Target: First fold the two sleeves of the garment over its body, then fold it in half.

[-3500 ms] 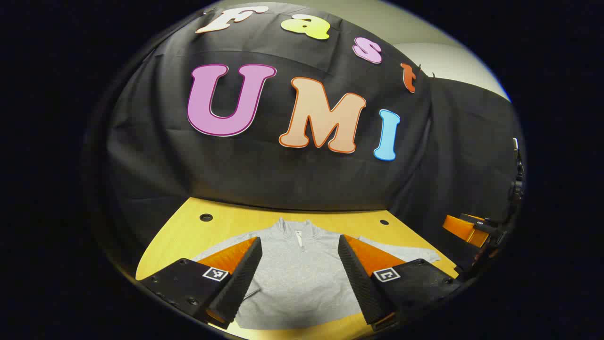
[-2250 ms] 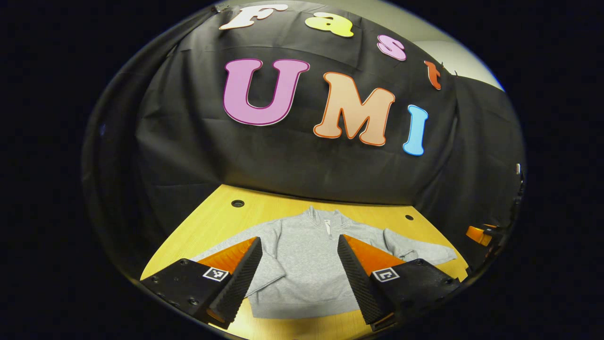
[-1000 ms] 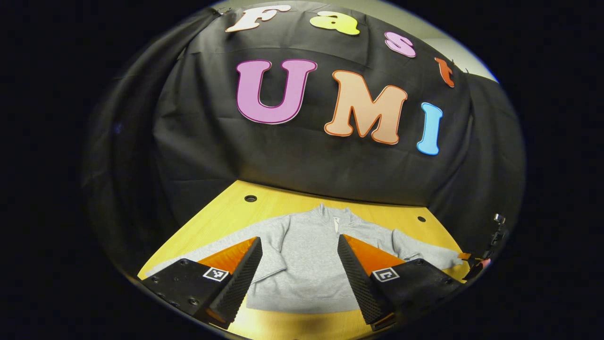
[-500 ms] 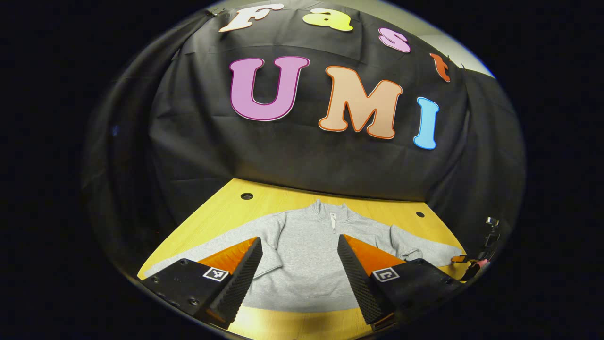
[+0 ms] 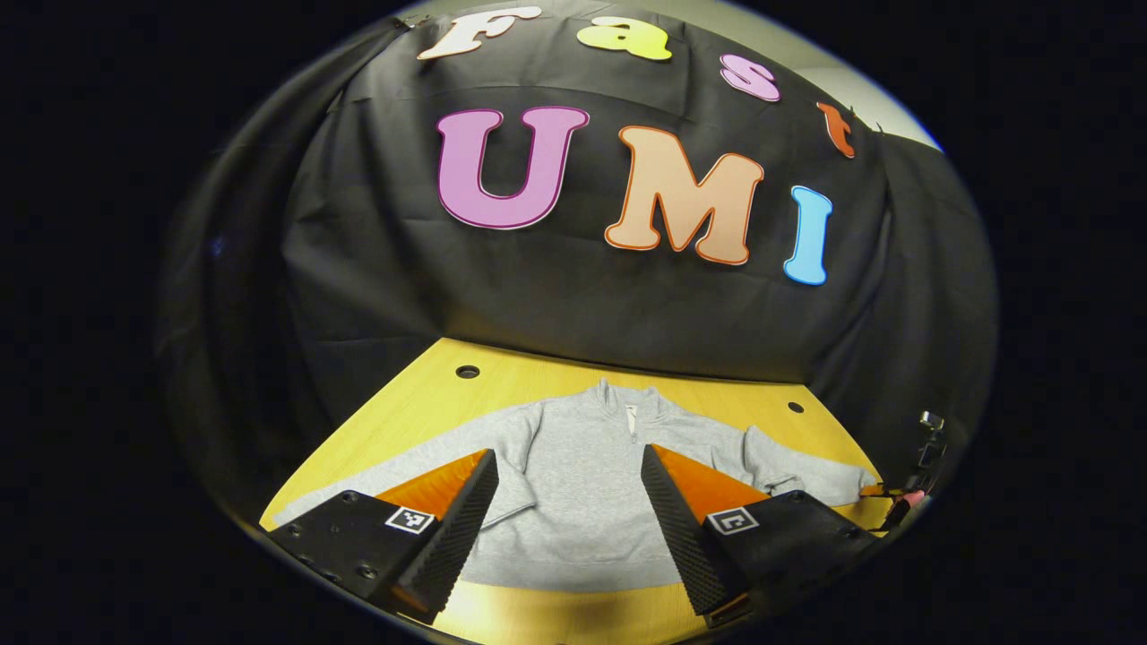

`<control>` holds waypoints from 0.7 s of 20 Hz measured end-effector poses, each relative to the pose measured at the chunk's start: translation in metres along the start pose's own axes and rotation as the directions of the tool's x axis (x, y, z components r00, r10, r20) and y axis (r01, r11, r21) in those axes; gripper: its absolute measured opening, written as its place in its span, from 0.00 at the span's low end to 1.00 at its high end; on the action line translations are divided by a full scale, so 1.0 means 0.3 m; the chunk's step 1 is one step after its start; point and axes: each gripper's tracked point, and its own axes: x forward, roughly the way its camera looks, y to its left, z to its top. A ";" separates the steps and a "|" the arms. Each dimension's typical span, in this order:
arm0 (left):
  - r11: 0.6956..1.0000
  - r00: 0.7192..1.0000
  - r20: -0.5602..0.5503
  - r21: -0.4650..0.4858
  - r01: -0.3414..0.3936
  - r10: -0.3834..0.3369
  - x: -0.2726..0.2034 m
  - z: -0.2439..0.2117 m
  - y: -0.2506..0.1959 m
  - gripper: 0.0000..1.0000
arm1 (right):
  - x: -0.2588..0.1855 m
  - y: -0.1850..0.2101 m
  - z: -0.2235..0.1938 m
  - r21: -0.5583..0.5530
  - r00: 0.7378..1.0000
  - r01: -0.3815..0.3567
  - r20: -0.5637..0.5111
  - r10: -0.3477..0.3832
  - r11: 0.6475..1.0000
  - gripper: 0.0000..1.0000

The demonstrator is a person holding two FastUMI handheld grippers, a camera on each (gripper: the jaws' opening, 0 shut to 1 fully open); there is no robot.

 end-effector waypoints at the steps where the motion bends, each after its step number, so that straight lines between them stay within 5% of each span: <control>1: 1.000 1.000 0.001 0.002 -0.002 0.002 -0.005 -0.001 0.009 0.94 | 0.002 -0.007 -0.004 -0.009 1.000 0.000 -0.002 0.000 1.000 0.12; 14: 1.000 1.000 0.009 -0.004 -0.001 0.001 -0.027 -0.004 0.086 0.94 | -0.038 0.021 0.024 0.064 0.998 -0.018 0.056 0.014 0.998 0.04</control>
